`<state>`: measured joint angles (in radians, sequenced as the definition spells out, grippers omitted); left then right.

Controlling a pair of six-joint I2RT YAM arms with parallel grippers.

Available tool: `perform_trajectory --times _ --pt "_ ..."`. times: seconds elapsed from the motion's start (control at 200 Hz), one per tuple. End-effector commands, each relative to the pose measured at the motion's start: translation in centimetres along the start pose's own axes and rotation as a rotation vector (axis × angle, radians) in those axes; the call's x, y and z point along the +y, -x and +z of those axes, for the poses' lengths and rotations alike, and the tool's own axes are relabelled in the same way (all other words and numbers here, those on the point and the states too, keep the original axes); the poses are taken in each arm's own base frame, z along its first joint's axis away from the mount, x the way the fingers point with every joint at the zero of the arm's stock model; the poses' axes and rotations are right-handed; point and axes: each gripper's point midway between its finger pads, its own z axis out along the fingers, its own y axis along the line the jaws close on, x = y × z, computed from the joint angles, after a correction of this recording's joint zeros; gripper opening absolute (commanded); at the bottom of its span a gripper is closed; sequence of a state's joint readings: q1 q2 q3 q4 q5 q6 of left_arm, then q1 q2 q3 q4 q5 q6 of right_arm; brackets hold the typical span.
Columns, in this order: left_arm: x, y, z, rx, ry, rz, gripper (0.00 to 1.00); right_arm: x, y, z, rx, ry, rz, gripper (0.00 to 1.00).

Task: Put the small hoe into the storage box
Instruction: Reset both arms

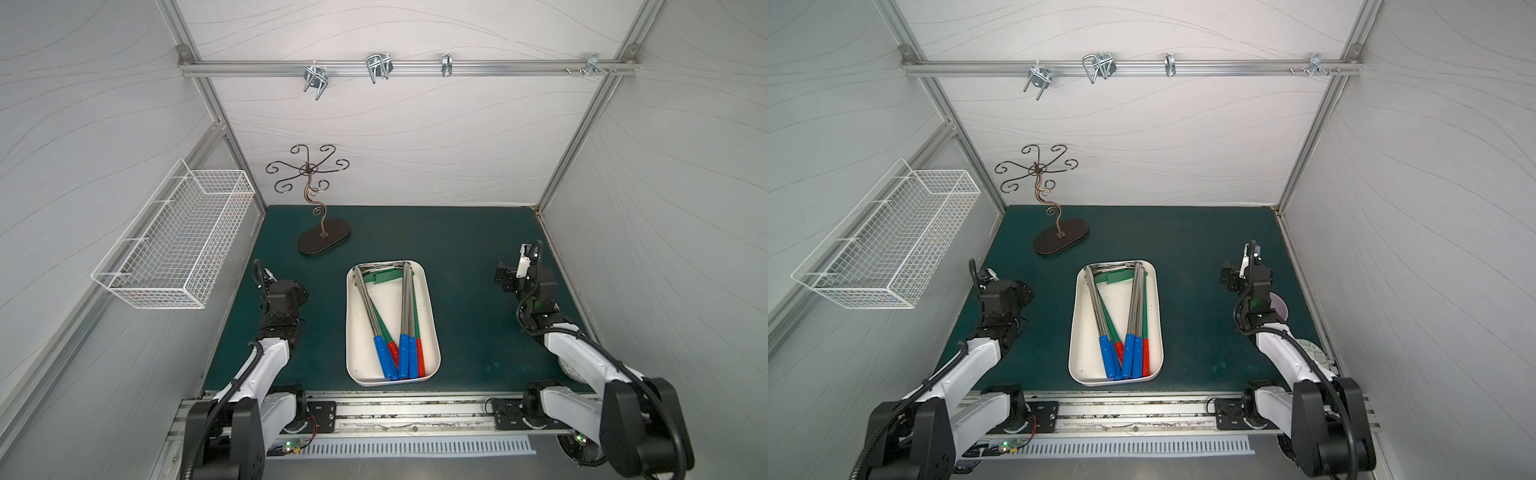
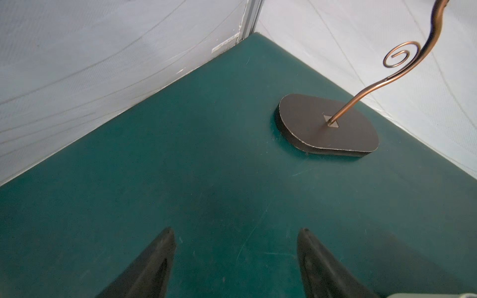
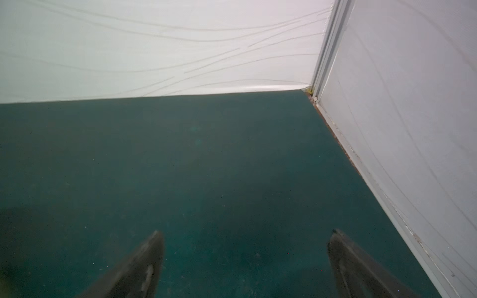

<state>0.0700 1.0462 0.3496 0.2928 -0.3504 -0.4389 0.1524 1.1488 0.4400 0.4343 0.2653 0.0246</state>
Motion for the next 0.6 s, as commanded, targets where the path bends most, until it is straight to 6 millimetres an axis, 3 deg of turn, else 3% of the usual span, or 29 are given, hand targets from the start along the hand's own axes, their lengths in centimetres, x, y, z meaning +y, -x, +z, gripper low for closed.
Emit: perform_trajectory --times 0.0,0.2,0.31,0.355,0.405,0.595 --pt "-1.4 4.3 0.0 -0.193 -0.052 -0.038 0.76 0.9 0.7 1.1 -0.068 0.054 -0.031 0.99" --pt "-0.5 3.5 0.7 -0.193 -0.001 0.022 0.76 1.1 -2.8 2.9 -0.044 0.067 -0.014 0.99" --pt "-0.5 3.3 1.1 -0.181 0.0 0.029 0.76 1.3 -5.8 4.2 -0.04 0.095 -0.008 0.99" --pt "-0.9 3.5 1.3 -0.194 -0.022 0.041 0.75 1.4 -4.6 4.2 -0.103 0.106 -0.015 0.99" --pt "-1.2 3.6 1.5 -0.18 -0.052 0.045 0.73 1.8 -5.7 4.3 0.0 0.135 -0.013 0.99" --pt "0.1 3.3 1.4 -0.188 -0.019 0.038 0.71 1.0 -5.4 5.7 0.023 0.156 0.05 0.99"
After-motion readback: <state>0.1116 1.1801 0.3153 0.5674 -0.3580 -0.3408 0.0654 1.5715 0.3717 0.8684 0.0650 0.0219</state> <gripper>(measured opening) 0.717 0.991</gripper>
